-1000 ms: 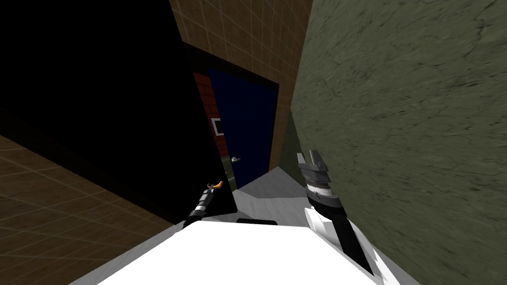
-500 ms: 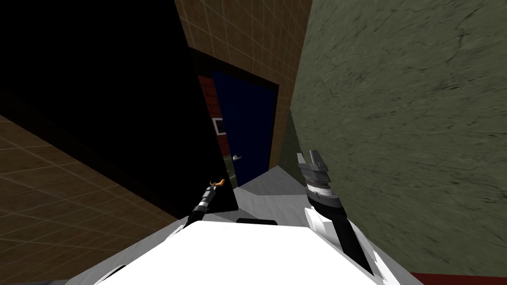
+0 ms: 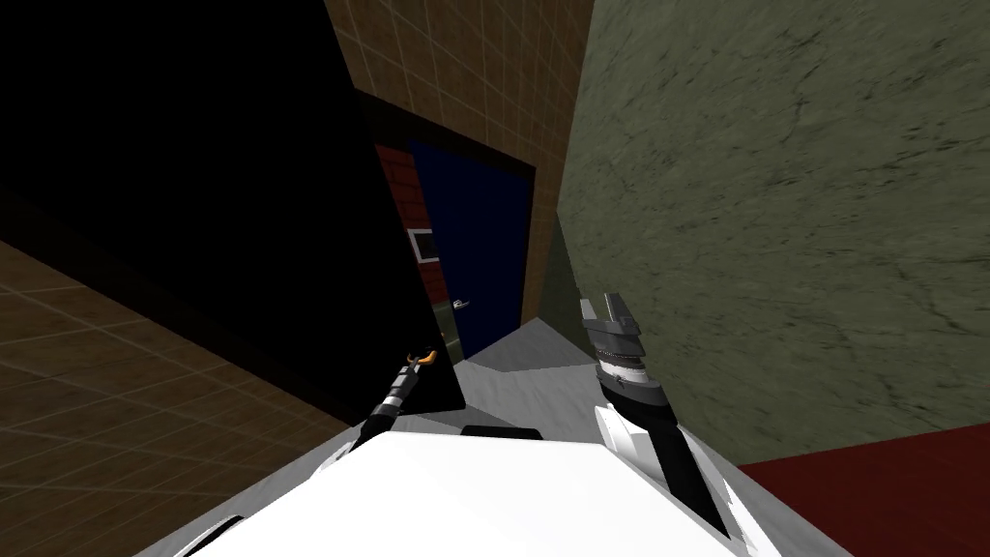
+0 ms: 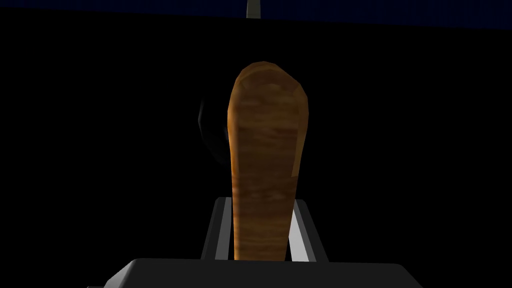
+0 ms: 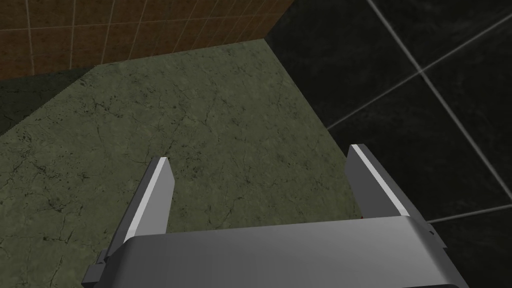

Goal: Pull the door open

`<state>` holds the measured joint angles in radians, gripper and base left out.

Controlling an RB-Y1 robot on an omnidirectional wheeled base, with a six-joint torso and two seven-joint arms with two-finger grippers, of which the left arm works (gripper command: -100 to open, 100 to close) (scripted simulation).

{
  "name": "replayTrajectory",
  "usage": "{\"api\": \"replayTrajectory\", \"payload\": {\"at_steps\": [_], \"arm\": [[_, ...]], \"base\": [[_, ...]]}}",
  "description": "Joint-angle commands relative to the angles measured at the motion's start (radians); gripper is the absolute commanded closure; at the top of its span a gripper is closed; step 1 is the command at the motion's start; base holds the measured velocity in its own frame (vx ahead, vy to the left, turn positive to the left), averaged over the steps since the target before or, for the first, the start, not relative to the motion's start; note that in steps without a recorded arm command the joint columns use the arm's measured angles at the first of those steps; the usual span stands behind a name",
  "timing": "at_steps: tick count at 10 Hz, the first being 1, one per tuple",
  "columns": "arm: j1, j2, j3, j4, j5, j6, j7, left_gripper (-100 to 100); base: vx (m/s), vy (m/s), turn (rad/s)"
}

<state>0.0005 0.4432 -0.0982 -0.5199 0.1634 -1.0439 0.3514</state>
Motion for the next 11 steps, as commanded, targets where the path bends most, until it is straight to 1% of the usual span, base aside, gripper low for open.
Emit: {"api": "replayTrajectory", "payload": {"at_steps": [1,2,3,4,6,7,8,9,11], "arm": [[0.022,0.008,-0.019,0.003,-0.008,-0.032,0.019,100],[0.022,0.008,-0.019,0.003,-0.008,-0.032,0.019,100],[0.033,0.017,-0.027,0.005,-0.011,-0.049,0.03,100],[0.038,0.02,-0.031,0.006,-0.012,-0.057,0.035,100],[0.054,0.032,-0.042,0.009,-0.016,-0.082,0.051,100],[0.055,0.034,-0.035,-0.003,-0.012,-0.064,0.045,100],[0.077,0.043,-0.048,0.005,-0.014,-0.1,0.056,100],[0.082,0.046,-0.05,0.006,-0.014,-0.109,0.058,100],[0.104,0.056,-0.063,0.014,-0.016,-0.147,0.069,100]], "base": [[-0.219,0.061,-0.144],[-0.165,0.02,-0.057],[-0.139,0.022,-0.079],[-0.127,0.038,-0.088],[-0.141,0.045,-0.098],[-0.056,0.024,-0.021],[-0.151,0.051,-0.208],[-0.193,0.101,-0.214],[-0.216,0.063,-0.166]]}}
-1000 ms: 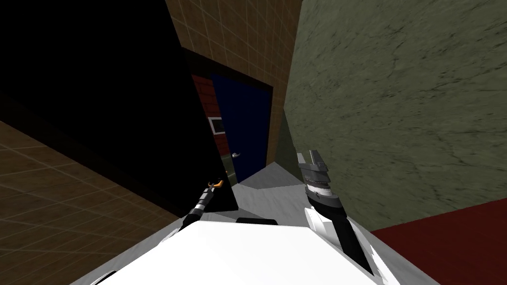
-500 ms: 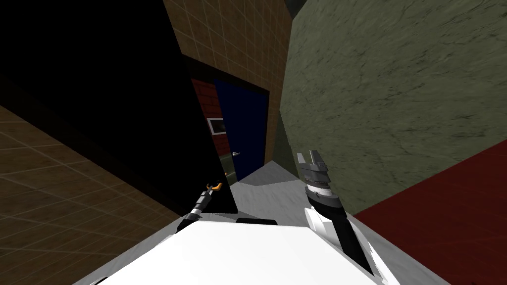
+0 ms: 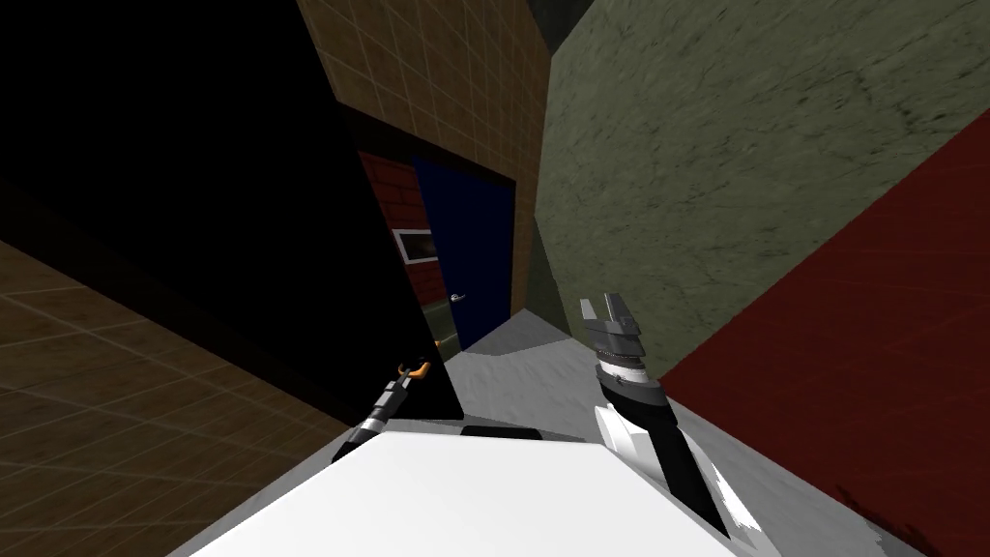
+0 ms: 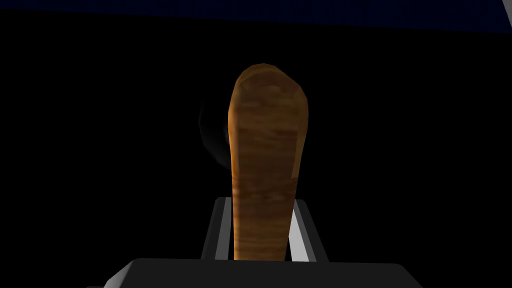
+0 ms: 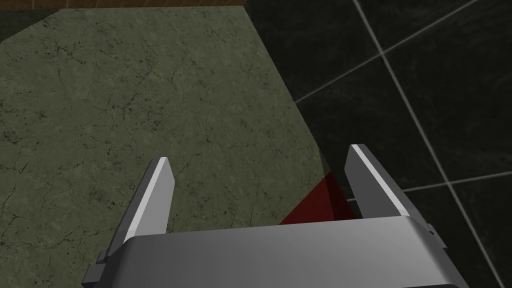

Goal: Pull the door open

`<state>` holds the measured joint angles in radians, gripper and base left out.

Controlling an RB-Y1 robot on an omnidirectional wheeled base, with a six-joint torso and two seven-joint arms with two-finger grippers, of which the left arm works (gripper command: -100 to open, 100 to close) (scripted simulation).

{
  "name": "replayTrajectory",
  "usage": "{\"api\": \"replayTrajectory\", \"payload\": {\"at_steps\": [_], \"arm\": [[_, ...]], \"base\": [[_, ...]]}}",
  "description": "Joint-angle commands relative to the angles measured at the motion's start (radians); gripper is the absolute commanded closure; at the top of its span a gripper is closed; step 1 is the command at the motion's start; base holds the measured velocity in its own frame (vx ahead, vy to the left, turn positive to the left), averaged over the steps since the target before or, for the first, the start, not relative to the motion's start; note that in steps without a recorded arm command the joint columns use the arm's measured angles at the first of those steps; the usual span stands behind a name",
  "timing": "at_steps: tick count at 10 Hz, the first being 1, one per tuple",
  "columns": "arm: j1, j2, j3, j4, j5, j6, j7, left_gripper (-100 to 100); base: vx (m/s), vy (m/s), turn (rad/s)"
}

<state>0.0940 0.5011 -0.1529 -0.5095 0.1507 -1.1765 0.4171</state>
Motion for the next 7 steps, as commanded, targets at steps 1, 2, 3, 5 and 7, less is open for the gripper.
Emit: {"api": "replayTrajectory", "payload": {"at_steps": [1,2,3,5,7], "arm": [[0.022,0.003,-0.014,0.007,-0.003,-0.034,0.008,100],[0.032,0.008,-0.019,0.01,-0.004,-0.052,0.013,100],[0.044,0.013,-0.026,0.014,-0.005,-0.073,0.018,100],[0.037,0.015,-0.023,0.026,-0.004,-0.072,0.019,100],[0.018,0.007,-0.043,0.022,0.018,-0.044,0.002,100]], "base": [[-0.208,0.06,-0.164],[-0.218,0.08,-0.152],[-0.238,0.089,-0.189],[-0.104,0.028,-0.03],[-0.181,0.034,-0.152]]}}
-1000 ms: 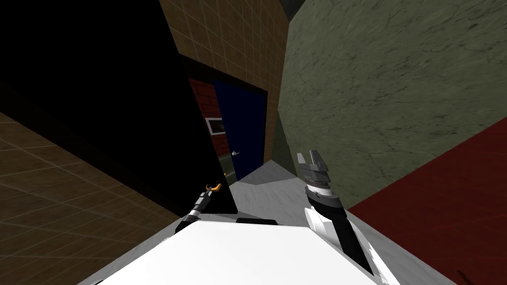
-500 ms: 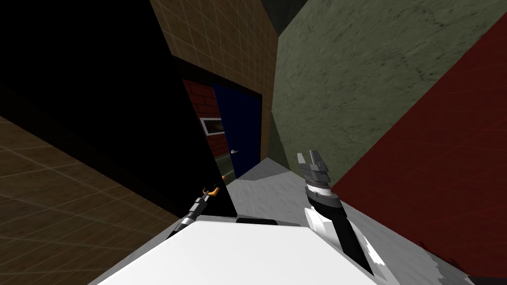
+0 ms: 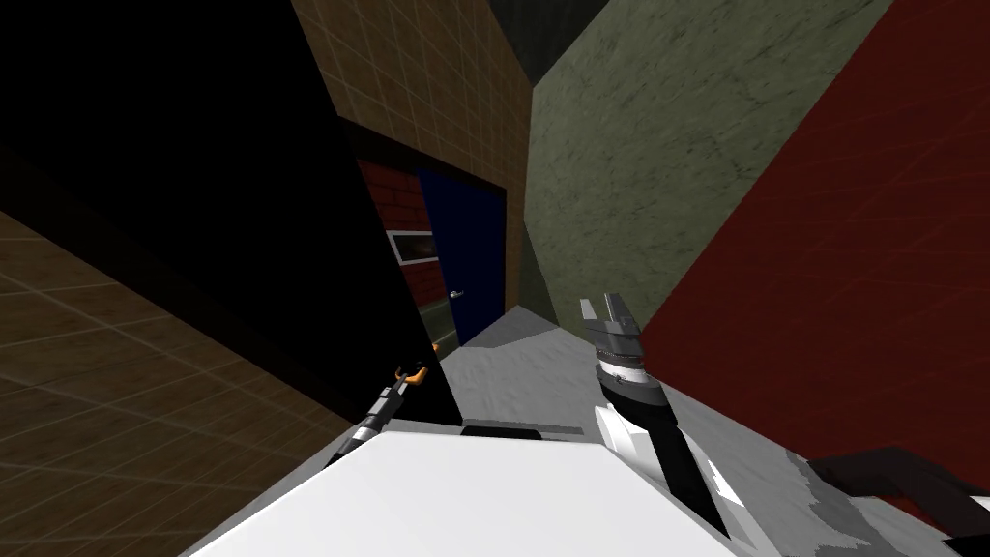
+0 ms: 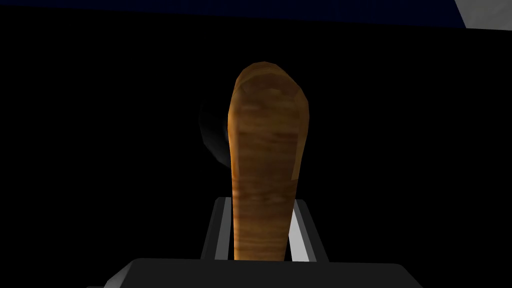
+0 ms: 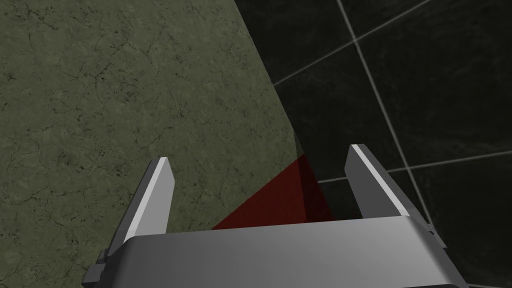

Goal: Pull the door open

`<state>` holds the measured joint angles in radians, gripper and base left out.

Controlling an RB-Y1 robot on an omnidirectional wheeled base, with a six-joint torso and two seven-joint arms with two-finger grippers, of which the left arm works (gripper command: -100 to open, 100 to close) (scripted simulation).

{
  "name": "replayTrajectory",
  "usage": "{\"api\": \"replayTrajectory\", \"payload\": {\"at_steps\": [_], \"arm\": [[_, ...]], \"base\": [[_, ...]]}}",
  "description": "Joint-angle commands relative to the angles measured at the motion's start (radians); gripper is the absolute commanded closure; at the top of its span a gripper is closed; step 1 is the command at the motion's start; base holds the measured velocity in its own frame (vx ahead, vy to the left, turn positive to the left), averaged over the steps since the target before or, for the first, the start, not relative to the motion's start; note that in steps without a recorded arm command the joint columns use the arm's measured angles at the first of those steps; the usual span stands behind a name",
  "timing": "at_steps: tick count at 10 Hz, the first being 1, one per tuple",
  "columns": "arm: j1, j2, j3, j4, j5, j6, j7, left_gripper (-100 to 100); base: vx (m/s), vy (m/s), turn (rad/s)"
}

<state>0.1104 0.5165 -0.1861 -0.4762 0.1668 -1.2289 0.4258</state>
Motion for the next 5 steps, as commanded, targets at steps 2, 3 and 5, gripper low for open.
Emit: {"api": "replayTrajectory", "payload": {"at_steps": [2,3,5], "arm": [[-0.017,-0.013,-0.023,-0.014,0.018,0.027,-0.019,100],[-0.027,-0.016,-0.03,-0.015,0.028,0.038,-0.025,100],[-0.049,-0.022,-0.046,-0.018,0.048,0.061,-0.04,100]], "base": [[-0.2,0.067,-0.112],[-0.173,0.063,-0.136],[-0.212,0.066,-0.142]]}}
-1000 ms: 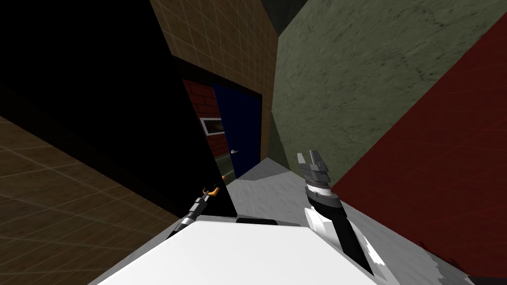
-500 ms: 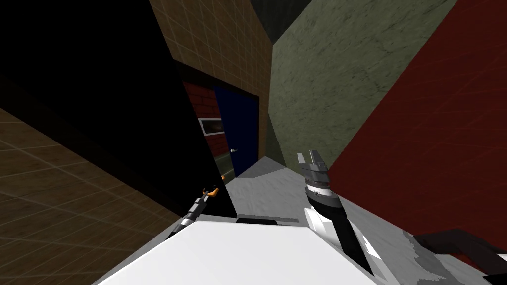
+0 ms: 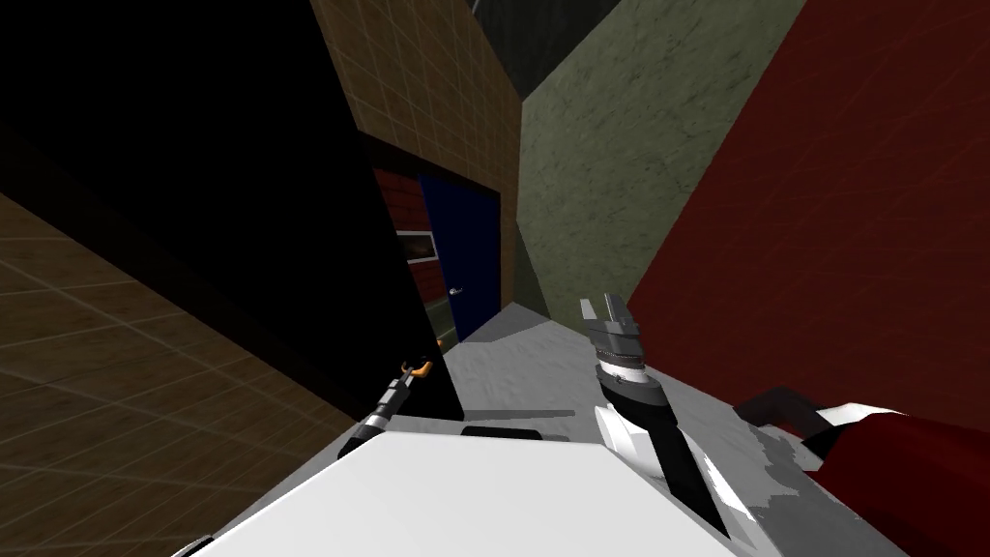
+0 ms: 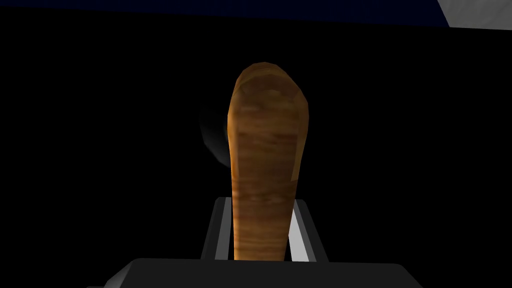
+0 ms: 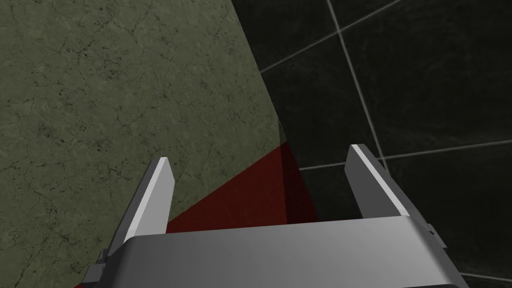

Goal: Pull the door open

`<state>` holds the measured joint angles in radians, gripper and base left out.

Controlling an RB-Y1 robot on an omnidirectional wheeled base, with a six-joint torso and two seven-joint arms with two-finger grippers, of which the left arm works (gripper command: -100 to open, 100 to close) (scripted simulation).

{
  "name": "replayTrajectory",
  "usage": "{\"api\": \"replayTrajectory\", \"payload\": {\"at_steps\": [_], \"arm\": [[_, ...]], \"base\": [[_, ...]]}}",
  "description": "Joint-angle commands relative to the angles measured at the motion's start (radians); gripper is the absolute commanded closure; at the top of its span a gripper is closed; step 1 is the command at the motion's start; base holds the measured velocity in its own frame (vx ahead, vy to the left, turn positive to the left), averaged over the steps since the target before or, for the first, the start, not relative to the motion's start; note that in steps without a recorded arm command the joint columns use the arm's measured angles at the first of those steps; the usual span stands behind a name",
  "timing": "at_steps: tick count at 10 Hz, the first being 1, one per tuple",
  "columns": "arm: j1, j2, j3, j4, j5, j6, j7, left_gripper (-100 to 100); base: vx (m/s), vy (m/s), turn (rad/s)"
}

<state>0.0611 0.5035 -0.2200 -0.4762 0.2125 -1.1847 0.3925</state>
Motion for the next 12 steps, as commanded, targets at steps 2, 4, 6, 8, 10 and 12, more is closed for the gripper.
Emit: {"api": "replayTrajectory", "payload": {"at_steps": [2,4,6,8,10,12], "arm": [[-0.023,-0.015,-0.03,-0.02,0.024,0.041,-0.022,100],[-0.035,-0.018,-0.038,-0.022,0.034,0.053,-0.029,100],[-0.063,-0.026,-0.059,-0.025,0.06,0.082,-0.048,100],[-0.083,-0.032,-0.074,-0.027,0.079,0.104,-0.061,100],[-0.104,-0.037,-0.089,-0.03,0.098,0.125,-0.075,100],[-0.12,-0.042,-0.101,-0.032,0.112,0.141,-0.085,100]], "base": [[-0.235,0.075,-0.129],[-0.167,0.07,-0.114],[-0.201,0.062,-0.142],[-0.182,0.089,-0.116],[-0.185,0.101,-0.132],[-0.183,0.099,-0.091]]}}
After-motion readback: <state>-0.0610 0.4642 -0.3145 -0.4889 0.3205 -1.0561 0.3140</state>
